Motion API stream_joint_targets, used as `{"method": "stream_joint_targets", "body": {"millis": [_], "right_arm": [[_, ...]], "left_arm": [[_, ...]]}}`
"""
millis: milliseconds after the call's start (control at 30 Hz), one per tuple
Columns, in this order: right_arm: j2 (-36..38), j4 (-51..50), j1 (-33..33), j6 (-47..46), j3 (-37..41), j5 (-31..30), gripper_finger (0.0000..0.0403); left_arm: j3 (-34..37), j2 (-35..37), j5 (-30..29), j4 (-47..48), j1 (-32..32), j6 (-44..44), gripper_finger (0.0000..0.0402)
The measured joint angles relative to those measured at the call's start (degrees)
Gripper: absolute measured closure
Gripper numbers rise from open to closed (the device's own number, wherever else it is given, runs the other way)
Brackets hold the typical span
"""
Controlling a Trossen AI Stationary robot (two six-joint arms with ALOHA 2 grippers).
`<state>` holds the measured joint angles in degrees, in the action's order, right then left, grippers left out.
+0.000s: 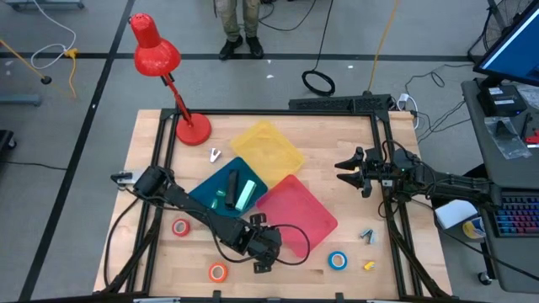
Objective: Pick and place Stapler, Stapler remover, tape
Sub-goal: Put the left yellow stapler into the blue bin
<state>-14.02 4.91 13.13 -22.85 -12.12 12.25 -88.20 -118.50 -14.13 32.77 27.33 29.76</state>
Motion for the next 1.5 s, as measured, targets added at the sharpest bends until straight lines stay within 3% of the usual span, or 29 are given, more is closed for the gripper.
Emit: {"method": "stream_joint_targets", "body": {"millis": [300,600,1233,1367,1500], "right_arm": [[0.0,0.0,0.0,0.0,0.0,-0.09,0.0202],[-0.02,0.07,0.02,0.0,0.07,-0.18,0.0202],[0.0,-0.07,0.02,0.0,0.05,-0.13,0.0202],[0.0,-0.04,0.02,0.0,0.04,-0.13,0.0202],[-0.02,0.0,0.02,0.0,0.04,-0.15,0.0202]], "left_arm": [[0.04,-3.19,1.29,-2.17,-0.21,-1.59,0.0238],[0.02,-4.15,-1.38,-2.72,-0.48,-1.35,0.0238],[-0.31,-7.41,4.52,-2.98,-0.63,-1.45,0.0239],[-0.26,-7.48,4.49,-2.88,-0.63,0.76,0.026],[-0.2,-7.16,4.85,-2.76,-0.72,3.82,0.0313]]}}
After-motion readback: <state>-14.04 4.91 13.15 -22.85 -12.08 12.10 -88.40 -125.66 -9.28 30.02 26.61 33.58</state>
